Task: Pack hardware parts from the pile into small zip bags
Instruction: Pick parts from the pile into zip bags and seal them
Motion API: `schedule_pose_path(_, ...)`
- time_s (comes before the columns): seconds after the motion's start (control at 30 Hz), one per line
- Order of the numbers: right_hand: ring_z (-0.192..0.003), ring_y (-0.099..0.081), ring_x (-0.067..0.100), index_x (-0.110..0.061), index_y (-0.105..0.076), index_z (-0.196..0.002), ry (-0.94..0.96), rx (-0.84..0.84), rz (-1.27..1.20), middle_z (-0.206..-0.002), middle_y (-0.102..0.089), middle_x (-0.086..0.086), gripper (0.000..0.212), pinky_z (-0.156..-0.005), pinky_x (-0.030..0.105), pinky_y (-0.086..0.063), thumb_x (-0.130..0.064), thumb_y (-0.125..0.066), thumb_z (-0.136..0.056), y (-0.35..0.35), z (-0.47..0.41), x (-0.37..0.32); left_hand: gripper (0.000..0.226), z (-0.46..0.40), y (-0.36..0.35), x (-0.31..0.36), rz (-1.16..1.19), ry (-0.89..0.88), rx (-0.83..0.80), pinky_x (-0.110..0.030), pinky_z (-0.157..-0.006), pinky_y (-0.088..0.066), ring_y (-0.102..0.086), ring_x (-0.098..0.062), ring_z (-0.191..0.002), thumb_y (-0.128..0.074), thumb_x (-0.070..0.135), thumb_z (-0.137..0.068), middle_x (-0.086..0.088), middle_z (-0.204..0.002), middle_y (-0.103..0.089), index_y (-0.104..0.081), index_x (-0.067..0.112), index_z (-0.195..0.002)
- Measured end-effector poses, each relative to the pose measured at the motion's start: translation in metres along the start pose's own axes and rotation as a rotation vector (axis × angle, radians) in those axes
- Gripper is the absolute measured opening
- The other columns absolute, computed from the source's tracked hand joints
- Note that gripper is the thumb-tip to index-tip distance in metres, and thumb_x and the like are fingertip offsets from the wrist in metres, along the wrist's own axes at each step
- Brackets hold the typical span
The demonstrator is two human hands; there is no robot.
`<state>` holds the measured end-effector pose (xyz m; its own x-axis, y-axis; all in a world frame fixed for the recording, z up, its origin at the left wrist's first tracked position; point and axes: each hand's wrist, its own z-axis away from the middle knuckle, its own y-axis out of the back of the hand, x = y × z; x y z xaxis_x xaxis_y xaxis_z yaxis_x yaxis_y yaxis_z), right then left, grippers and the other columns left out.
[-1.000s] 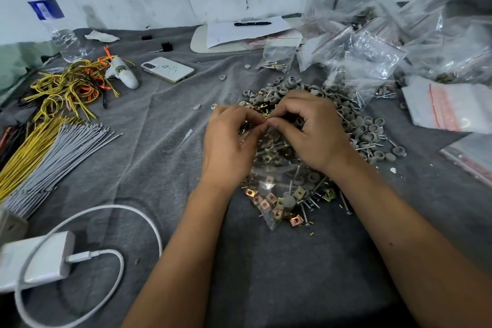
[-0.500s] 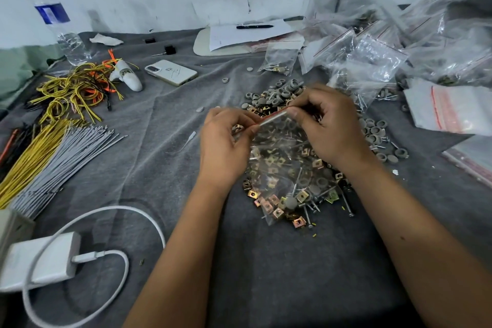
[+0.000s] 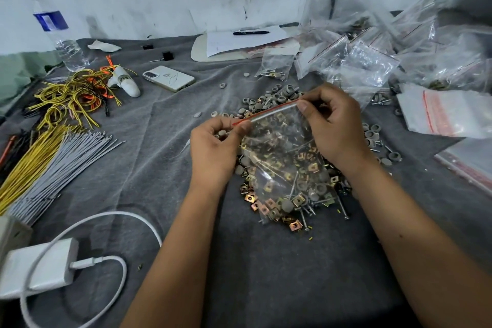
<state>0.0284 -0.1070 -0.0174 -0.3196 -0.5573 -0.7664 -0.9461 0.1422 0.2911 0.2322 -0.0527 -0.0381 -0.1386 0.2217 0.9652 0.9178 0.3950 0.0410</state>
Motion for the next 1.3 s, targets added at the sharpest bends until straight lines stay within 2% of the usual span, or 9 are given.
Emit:
schedule_pose_path(0.13, -0.076, -0.062, -0.001, -0.019, -0.068, -0.093, -0.02, 0.029, -0.01, -0.084, -0.066, -0.009, 0.007, -0.07, 0.015, -0.049, -0.013, -0.068, -0.097, 0.002, -0.001, 0.001, 0.022, -0.001, 0.0, -0.001, 0.113, 0.039, 0.014, -0.032, -0.082, -0.057, -0.073, -0.012, -0.085, -0.077, 0.012, -0.093, 0.0, -0.09, -0.08, -0.08, 0.025, -0.076)
schedule_pose_path(0.27, -0.073, -0.066, 0.018, -0.014, -0.069, -0.094, -0.058, 0.002, -0.054, -0.08, -0.067, -0.003, 0.005, -0.068, 0.033, -0.055, -0.014, -0.067, -0.099, 0.001, 0.0, 0.001, 0.023, 0.0, -0.003, -0.003, 0.123, 0.027, 0.023, -0.049, -0.093, -0.059, -0.071, -0.022, -0.089, -0.073, 0.009, -0.095, -0.005, -0.093, -0.079, -0.076, 0.022, -0.077)
schedule_pose_path(0.37, -0.058, -0.058, 0.016, -0.015, -0.065, -0.093, -0.093, -0.003, -0.163, -0.069, -0.063, -0.001, 0.012, -0.056, 0.031, -0.049, -0.016, -0.059, -0.104, 0.002, 0.001, -0.002, 0.009, 0.004, -0.008, 0.0, 0.206, 0.038, -0.029, -0.045, -0.078, -0.056, -0.066, -0.024, -0.082, -0.074, 0.022, -0.095, -0.01, -0.092, -0.076, -0.073, 0.013, -0.094)
schedule_pose_path(0.43, -0.053, -0.054, 0.023, -0.021, -0.061, -0.092, -0.132, -0.012, -0.29, -0.073, -0.064, 0.014, 0.018, -0.05, 0.032, -0.045, -0.019, -0.052, -0.107, 0.002, 0.003, -0.007, 0.033, 0.009, -0.014, 0.001, 0.262, 0.09, -0.142, -0.038, -0.074, -0.058, -0.073, -0.022, -0.085, -0.074, 0.033, -0.089, -0.01, -0.101, -0.079, -0.07, 0.006, -0.108)
schedule_pose_path(0.53, -0.06, -0.056, 0.04, -0.036, -0.066, -0.09, -0.157, -0.11, -0.304, -0.085, -0.072, 0.015, 0.017, -0.049, 0.041, -0.047, -0.03, -0.058, -0.104, 0.003, 0.004, -0.01, 0.026, 0.016, -0.024, 0.002, 0.263, 0.077, -0.25, -0.031, -0.072, -0.062, -0.077, -0.024, -0.088, -0.069, 0.019, -0.096, -0.014, -0.103, -0.079, -0.068, 0.003, -0.117)
schedule_pose_path(0.7, -0.05, -0.061, 0.014, -0.024, -0.073, -0.086, -0.164, -0.116, -0.378, -0.069, -0.072, 0.003, 0.011, -0.045, 0.027, -0.05, -0.019, -0.071, -0.096, 0.006, 0.002, -0.009, 0.024, 0.022, -0.027, 0.006, 0.253, 0.088, -0.227, -0.044, -0.084, -0.063, -0.077, -0.031, -0.09, -0.073, 0.023, -0.093, -0.017, -0.1, -0.079, -0.07, 0.006, -0.109)
schedule_pose_path(0.97, -0.05, -0.064, 0.014, -0.02, -0.074, -0.084, -0.177, 0.134, -0.584, -0.071, -0.074, 0.005, 0.016, -0.046, 0.021, -0.05, -0.024, -0.068, -0.099, 0.022, -0.008, -0.001, 0.006, 0.032, -0.039, 0.017, 0.098, 0.043, -0.314, -0.016, -0.051, -0.051, -0.069, -0.005, -0.056, -0.064, 0.002, -0.1, -0.004, -0.074, -0.079, -0.066, 0.003, -0.095)
schedule_pose_path(1.2, -0.054, -0.067, 0.014, -0.014, -0.072, -0.091, -0.24, 0.013, -0.46, -0.074, -0.076, 0.006, 0.012, -0.046, 0.024, -0.051, -0.018, -0.065, -0.1, 0.027, -0.007, 0.012, 0.01, 0.026, -0.038, 0.024, 0.105, 0.095, -0.281, -0.028, -0.053, -0.058, -0.075, -0.022, -0.067, -0.074, 0.029, -0.09, -0.012, -0.086, -0.078, -0.07, 0.019, -0.092)
schedule_pose_path(1.3, -0.057, -0.071, 0.02, -0.013, -0.071, -0.091, -0.272, -0.124, -0.49, -0.077, -0.076, 0.011, 0.011, -0.047, 0.026, -0.053, -0.012, -0.065, -0.1, 0.021, -0.006, 0.009, 0.037, 0.017, -0.037, 0.032, 0.097, 0.028, -0.212, -0.028, -0.051, -0.058, -0.076, -0.02, -0.066, -0.078, 0.042, -0.083, -0.009, -0.086, -0.079, -0.066, 0.015, -0.106)
